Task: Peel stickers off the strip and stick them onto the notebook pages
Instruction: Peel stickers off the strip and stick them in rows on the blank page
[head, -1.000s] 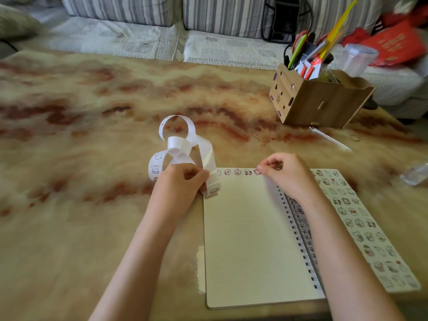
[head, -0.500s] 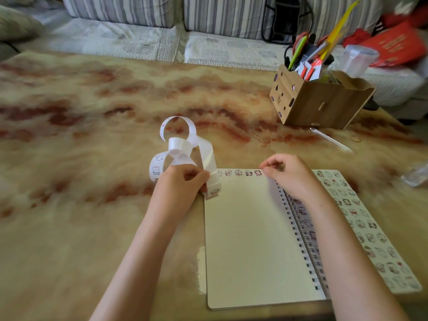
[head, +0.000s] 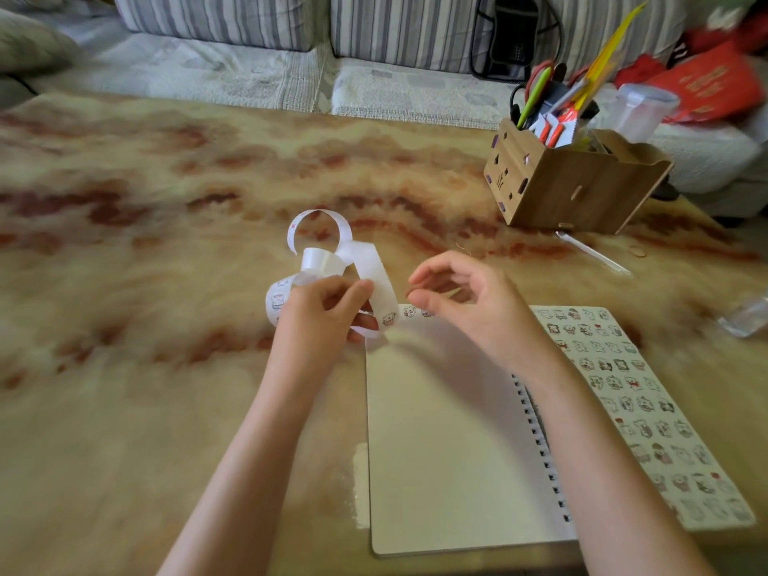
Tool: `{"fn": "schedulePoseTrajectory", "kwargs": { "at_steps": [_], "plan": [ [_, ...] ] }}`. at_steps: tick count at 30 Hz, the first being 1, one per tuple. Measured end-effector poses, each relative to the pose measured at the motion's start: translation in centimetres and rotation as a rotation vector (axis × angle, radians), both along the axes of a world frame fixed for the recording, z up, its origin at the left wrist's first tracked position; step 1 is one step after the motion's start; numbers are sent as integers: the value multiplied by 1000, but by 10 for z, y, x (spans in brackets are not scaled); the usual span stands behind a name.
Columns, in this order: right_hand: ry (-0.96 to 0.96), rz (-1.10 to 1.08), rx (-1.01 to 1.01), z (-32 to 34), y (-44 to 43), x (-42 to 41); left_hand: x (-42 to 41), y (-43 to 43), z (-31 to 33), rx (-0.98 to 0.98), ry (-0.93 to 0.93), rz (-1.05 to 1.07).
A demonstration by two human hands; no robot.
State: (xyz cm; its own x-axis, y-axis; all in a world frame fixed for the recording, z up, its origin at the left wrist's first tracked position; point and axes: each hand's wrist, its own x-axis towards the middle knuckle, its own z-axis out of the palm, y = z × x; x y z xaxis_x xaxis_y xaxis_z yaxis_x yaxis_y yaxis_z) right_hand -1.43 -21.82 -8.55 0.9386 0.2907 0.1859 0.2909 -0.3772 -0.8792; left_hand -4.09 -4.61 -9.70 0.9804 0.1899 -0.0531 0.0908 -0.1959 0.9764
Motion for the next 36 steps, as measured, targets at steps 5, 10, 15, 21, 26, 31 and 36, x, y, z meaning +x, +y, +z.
{"fn": "schedulePoseTrajectory", "kwargs": {
  "at_steps": [5, 10, 15, 21, 26, 31, 36],
  "plan": [
    [-24, 56, 18, -2, 11, -4, 1, 0, 1, -119, -50, -8],
    [19, 40, 72, -3, 12, -4, 1, 0, 0, -171, -65, -17],
    [39, -1, 80, -5, 10, -2, 2, -3, 1, -226, -23, -50],
    [25, 5, 114, -7, 9, -1, 1, -1, -1, -147, 10, -84],
    [7, 6, 87, -7, 10, -1, 0, -1, 0, -130, 8, -92],
    [3, 8, 87, -8, 9, -1, 0, 0, 1, -135, 1, -105],
    [1, 4, 68, -9, 9, 1, -1, -1, 2, -125, -9, -121]
  ]
}}
